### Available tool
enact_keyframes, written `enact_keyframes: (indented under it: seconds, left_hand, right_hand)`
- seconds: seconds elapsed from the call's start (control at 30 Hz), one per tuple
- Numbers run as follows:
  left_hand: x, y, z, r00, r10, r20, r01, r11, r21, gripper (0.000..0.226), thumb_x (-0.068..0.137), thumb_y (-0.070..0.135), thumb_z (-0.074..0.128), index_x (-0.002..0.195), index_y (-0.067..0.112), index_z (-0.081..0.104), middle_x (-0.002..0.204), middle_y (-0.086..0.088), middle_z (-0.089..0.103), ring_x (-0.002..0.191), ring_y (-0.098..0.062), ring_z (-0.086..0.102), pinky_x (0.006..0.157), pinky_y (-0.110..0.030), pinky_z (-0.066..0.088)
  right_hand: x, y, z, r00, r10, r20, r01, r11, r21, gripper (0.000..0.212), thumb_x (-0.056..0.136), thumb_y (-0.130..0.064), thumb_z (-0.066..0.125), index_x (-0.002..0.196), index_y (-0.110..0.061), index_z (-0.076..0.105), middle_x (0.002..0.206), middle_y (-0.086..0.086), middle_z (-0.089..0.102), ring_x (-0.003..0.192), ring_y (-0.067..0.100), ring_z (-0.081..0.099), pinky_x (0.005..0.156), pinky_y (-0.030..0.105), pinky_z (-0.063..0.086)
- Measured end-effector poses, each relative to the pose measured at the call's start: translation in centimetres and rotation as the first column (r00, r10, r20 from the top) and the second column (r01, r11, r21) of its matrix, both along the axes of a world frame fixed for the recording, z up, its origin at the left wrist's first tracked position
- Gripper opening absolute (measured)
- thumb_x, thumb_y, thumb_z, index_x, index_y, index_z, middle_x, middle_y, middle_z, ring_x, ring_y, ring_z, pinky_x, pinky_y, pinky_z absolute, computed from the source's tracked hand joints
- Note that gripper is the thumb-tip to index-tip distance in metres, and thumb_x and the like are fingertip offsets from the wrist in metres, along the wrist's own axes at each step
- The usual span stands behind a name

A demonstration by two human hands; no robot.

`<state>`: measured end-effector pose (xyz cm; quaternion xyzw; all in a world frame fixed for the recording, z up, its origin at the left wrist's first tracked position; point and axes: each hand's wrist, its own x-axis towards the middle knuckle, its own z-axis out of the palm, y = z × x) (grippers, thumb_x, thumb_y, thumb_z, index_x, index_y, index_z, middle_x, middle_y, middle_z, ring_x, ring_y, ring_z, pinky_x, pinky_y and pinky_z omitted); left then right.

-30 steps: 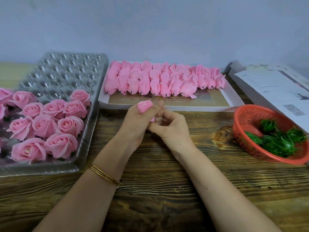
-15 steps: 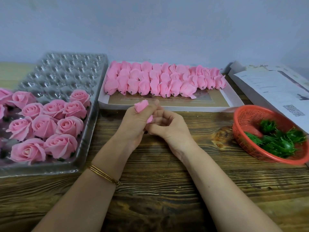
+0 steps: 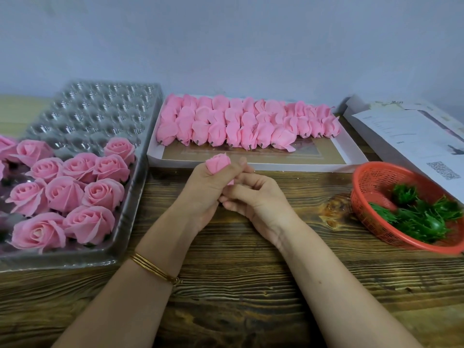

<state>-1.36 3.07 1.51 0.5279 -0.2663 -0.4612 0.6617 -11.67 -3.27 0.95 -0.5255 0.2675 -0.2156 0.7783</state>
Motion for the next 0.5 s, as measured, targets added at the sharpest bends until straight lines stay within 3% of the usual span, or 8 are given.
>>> enact_keyframes:
  seconds: [0.13, 0.27, 0.33, 0.4, 0.5]
  left_hand:
    - [-0.09, -0.28, -0.32, 0.998, 0.064, -0.024, -0.064, 0.998, 0.018, 0.025, 0.078, 0.032, 0.073, 0.083, 0.008, 0.074, 0.082, -0.012, 0.071, 0.079, -0.022, 0.068, 0.078, -0.037, 0.054]
    - [-0.15, -0.26, -0.34, 0.998, 0.062, -0.019, -0.062, 0.998, 0.002, 0.060, 0.070, 0.036, 0.074, 0.102, -0.014, 0.065, 0.091, -0.023, 0.062, 0.087, -0.032, 0.058, 0.083, -0.045, 0.046]
    - [-0.12, -0.27, -0.34, 1.000, 0.030, -0.006, -0.030, 0.999, -0.013, 0.058, 0.070, 0.037, 0.073, 0.101, -0.013, 0.067, 0.085, -0.022, 0.062, 0.078, -0.032, 0.057, 0.067, -0.036, 0.047]
    - [0.09, -0.20, -0.22, 1.000, -0.012, -0.001, 0.012, 1.000, -0.007, 0.040, 0.070, 0.039, 0.073, 0.090, 0.003, 0.075, 0.079, -0.015, 0.064, 0.070, -0.026, 0.056, 0.057, -0.029, 0.042]
    - [0.25, -0.09, -0.21, 0.999, -0.037, -0.009, 0.036, 0.999, -0.011, 0.034, 0.074, 0.036, 0.071, 0.091, 0.006, 0.075, 0.090, -0.018, 0.064, 0.087, -0.028, 0.060, 0.075, -0.035, 0.049]
  right_hand:
    - [0.11, 0.24, -0.31, 0.994, -0.097, -0.047, 0.088, 0.983, -0.162, 0.019, 0.075, 0.007, 0.077, 0.091, -0.002, 0.070, 0.076, 0.010, 0.068, 0.072, 0.017, 0.064, 0.067, 0.024, 0.053]
    - [0.05, 0.24, -0.37, 0.990, -0.127, -0.058, 0.109, 0.962, -0.249, 0.018, 0.076, 0.007, 0.076, 0.074, -0.009, 0.070, 0.064, 0.005, 0.066, 0.062, 0.012, 0.060, 0.072, 0.029, 0.054]
    - [0.13, 0.20, -0.30, 0.995, -0.097, -0.037, 0.087, 0.976, -0.202, 0.017, 0.079, 0.009, 0.072, 0.073, -0.007, 0.070, 0.066, 0.010, 0.063, 0.062, 0.014, 0.058, 0.069, 0.026, 0.053]
    - [0.17, 0.26, 0.05, 0.999, -0.040, -0.020, 0.038, 0.995, -0.091, 0.016, 0.084, 0.006, 0.068, 0.074, -0.006, 0.071, 0.067, 0.011, 0.065, 0.062, 0.014, 0.059, 0.063, 0.020, 0.053]
    - [0.04, -0.04, 0.28, 1.000, 0.029, -0.007, -0.029, 0.999, 0.030, 0.022, 0.088, 0.002, 0.062, 0.072, -0.008, 0.072, 0.065, 0.004, 0.068, 0.063, 0.011, 0.064, 0.063, 0.018, 0.055]
